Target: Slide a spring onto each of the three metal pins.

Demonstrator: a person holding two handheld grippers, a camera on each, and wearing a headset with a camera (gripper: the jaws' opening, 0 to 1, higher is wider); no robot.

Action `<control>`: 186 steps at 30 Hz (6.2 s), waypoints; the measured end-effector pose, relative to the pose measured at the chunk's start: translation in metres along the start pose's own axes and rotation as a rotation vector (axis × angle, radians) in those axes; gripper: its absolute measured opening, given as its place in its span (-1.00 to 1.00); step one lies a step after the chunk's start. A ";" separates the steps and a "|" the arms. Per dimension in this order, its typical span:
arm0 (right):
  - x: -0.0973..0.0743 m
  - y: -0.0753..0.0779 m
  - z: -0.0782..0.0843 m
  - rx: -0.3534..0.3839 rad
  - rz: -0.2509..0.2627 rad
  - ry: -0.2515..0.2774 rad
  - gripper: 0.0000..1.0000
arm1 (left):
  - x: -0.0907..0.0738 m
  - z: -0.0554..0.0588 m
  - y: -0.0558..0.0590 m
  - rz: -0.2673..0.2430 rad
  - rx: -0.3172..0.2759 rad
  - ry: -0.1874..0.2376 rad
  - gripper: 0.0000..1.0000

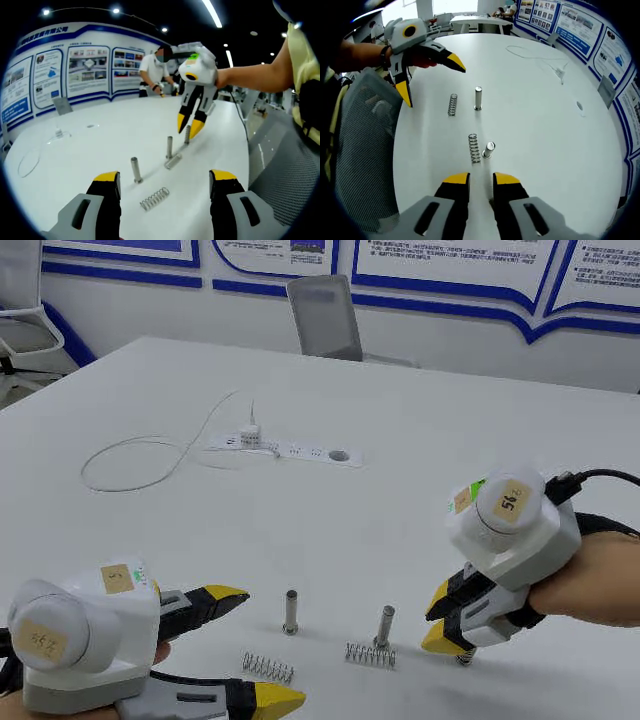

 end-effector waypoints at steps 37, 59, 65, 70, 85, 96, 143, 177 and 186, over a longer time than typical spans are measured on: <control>0.052 -0.007 -0.010 0.011 -0.062 -0.001 -0.72 | -0.002 0.004 0.005 -0.001 -0.012 -0.017 0.46; 0.036 -0.026 -0.008 -0.075 -0.051 -0.030 -0.76 | 0.006 0.003 0.024 0.077 0.037 -0.035 0.32; 0.024 -0.029 -0.008 -0.086 -0.041 -0.022 -0.77 | 0.016 0.000 0.030 0.113 0.070 -0.046 0.22; 0.018 -0.034 -0.010 -0.095 -0.046 -0.023 -0.77 | 0.027 -0.002 0.032 0.133 0.106 -0.062 0.16; -0.014 -0.057 -0.033 -0.174 -0.070 -0.017 -0.77 | 0.042 -0.011 0.041 0.180 0.223 -0.073 -0.22; -0.023 -0.065 -0.045 -0.209 -0.069 -0.007 -0.77 | 0.043 -0.016 0.047 0.190 0.299 -0.046 -0.71; -0.051 -0.044 -0.054 -0.220 0.000 0.018 -0.78 | 0.022 -0.013 0.028 0.111 0.148 0.010 -0.27; -0.055 0.005 -0.055 -0.241 0.079 -0.093 -0.78 | -0.010 0.003 -0.005 -0.034 0.011 0.024 0.27; -0.045 0.010 -0.055 -0.241 0.065 -0.118 -0.78 | -0.010 0.003 -0.007 -0.040 0.002 0.025 0.33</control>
Point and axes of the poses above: the centre of the closed fingertips' face, and the gripper's own axes: x roughly forward along the fingers, y roughly to its right, z roughly out of its underside, the point moved 8 cm from there along -x, roughly backward along the fingers, and after that the axes turned 12 degrees about -y, right-handed, at the moved point
